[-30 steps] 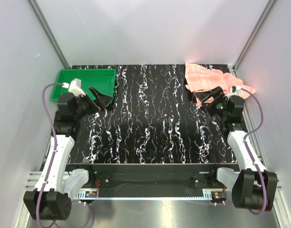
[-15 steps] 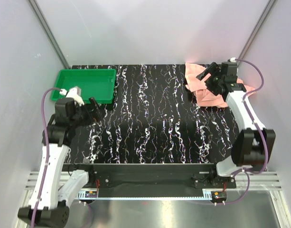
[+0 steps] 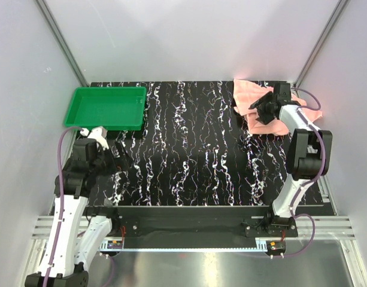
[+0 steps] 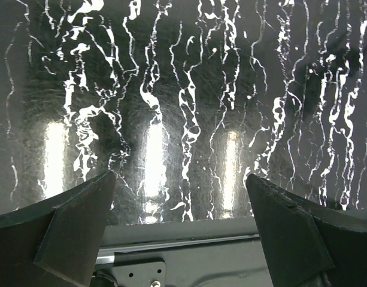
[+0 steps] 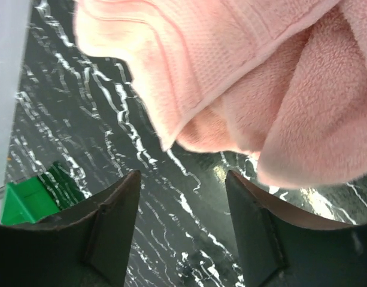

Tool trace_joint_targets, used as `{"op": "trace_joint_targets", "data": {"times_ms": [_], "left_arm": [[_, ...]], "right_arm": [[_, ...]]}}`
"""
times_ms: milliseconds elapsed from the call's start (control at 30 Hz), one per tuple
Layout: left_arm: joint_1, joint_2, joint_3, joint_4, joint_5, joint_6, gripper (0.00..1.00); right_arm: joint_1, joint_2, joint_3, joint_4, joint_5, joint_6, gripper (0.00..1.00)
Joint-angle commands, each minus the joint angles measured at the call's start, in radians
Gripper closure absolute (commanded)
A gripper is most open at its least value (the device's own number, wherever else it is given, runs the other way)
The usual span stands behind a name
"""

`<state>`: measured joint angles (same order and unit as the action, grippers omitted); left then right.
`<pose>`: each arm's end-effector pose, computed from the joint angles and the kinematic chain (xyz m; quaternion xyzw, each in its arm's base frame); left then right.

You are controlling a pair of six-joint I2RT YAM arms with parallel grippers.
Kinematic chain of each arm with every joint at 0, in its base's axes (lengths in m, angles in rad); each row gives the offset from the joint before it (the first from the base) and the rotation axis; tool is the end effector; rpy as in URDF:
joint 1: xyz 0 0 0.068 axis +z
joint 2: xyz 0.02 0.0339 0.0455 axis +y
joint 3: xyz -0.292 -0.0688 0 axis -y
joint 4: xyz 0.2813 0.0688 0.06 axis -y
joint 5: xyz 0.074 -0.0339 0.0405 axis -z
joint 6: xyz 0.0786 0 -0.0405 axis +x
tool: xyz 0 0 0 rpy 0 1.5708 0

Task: Roll the towels
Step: Move the towel to the center of the board

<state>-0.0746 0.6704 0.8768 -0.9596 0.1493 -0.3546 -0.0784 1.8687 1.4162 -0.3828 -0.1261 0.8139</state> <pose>0.1636 -0.0240 0.3075 -0.0983 0.9102 -0.1513 0.3727 0.4862 -0.0283 0.2109 0.3814 0.8499 0.1839 0.3137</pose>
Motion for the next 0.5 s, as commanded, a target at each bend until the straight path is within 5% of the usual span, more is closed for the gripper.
{"op": "trace_joint_targets", "data": {"times_ms": [0, 467], "left_arm": [[-0.004, -0.031, 0.002, 0.032, 0.064, 0.011, 0.01], [-0.004, -0.022, -0.010, 0.041, 0.073, 0.008, 0.01]], "right_arm": [[0.005, 0.039, 0.067, 0.045, -0.021, 0.030, 0.35], [0.005, 0.251, 0.239, 0.087, -0.050, 0.059, 0.53]]}}
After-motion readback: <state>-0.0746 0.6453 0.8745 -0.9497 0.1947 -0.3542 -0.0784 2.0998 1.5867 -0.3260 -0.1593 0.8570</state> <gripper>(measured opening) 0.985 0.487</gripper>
